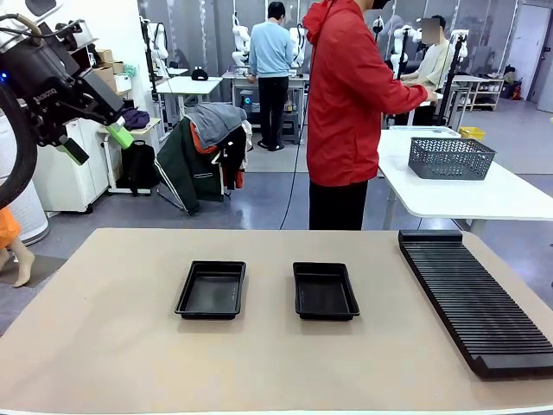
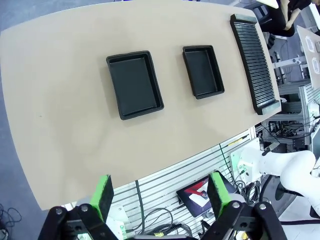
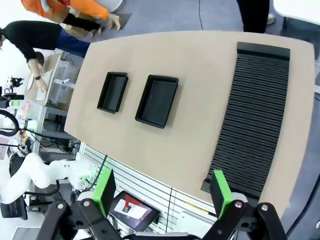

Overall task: Inspect and transfer BCBs to ESD trays.
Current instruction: Pick up the Blank PCB from the PCB Rack and place it in the left ESD tray.

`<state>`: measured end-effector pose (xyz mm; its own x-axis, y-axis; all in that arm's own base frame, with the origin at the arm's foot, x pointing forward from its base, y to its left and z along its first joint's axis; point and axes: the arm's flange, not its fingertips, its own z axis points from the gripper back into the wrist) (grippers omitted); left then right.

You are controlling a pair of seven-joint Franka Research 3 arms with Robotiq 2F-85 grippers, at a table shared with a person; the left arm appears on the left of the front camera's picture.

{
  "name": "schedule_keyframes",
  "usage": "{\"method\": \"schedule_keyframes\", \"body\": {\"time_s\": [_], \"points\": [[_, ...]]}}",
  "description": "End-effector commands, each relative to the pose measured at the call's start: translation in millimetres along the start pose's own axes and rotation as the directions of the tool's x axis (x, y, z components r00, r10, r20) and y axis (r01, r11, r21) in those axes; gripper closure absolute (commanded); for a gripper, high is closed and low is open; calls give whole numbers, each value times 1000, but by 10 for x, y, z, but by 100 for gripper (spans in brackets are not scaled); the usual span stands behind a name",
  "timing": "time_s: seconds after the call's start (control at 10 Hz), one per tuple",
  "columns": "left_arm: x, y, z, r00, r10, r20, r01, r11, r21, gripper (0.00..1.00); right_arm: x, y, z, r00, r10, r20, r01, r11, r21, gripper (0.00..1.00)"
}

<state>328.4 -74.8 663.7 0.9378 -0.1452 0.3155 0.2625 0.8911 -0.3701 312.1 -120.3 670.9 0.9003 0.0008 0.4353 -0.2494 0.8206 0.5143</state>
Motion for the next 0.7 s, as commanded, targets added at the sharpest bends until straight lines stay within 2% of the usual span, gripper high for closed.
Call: {"method": "schedule_keyframes", "body": {"time_s": [0.0,0.6], "points": [[-4,-33,60,999,39,-12,-39,999,14,0,19,-18,87,1000,-2,-26,1,999,-49,0],[-40,-65,230,994,111,-5,-110,990,83,0,159,-72,301,997,-45,-66,37,992,-122,0]]}}
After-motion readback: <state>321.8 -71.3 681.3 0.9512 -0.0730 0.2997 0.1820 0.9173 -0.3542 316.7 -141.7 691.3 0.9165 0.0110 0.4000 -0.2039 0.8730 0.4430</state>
